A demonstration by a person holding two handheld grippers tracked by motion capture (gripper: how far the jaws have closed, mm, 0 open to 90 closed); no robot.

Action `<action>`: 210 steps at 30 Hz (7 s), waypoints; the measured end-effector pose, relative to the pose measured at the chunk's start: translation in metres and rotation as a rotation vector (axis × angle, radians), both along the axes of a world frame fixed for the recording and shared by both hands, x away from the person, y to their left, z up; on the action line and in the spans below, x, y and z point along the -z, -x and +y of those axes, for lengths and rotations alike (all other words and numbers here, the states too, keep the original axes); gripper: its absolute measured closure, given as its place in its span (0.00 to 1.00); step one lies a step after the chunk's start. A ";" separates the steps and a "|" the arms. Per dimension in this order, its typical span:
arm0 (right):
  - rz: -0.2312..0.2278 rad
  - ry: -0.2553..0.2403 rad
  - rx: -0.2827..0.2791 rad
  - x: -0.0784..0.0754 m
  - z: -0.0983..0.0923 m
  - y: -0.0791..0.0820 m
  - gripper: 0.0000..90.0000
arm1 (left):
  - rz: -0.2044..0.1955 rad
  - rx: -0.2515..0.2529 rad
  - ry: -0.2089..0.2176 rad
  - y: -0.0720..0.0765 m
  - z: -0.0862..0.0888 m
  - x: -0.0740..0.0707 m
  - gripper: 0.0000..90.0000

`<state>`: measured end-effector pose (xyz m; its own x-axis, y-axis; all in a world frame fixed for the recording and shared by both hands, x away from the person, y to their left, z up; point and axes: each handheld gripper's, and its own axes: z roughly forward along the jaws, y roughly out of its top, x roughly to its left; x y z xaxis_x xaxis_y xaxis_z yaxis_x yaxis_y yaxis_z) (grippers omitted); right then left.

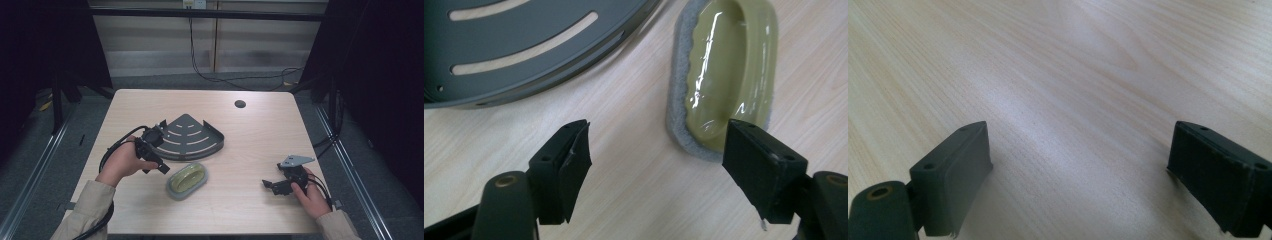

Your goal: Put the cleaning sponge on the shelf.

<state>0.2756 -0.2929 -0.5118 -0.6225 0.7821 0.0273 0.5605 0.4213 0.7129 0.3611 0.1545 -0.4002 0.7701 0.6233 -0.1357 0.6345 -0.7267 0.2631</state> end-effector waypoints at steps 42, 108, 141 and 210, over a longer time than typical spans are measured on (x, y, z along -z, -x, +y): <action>0.000 -0.002 -0.002 0.000 0.000 0.000 0.10 | 0.063 0.081 -0.022 0.005 -0.055 -0.005 0.37; 0.001 -0.003 -0.001 0.000 0.000 0.000 0.10 | 0.071 0.107 -0.068 0.003 -0.077 0.027 0.79; -0.001 -0.003 -0.001 0.000 0.000 0.000 0.10 | 0.003 0.081 -0.056 -0.012 -0.045 -0.033 0.79; -0.002 -0.003 -0.002 0.000 0.000 0.000 0.10 | -0.078 -0.047 -0.073 -0.106 -0.028 -0.034 0.79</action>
<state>0.2759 -0.2929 -0.5119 -0.6241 0.7808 0.0279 0.5580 0.4205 0.7154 0.4669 0.1265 -0.3660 0.7463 0.6650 -0.0290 0.6480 -0.7158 0.2604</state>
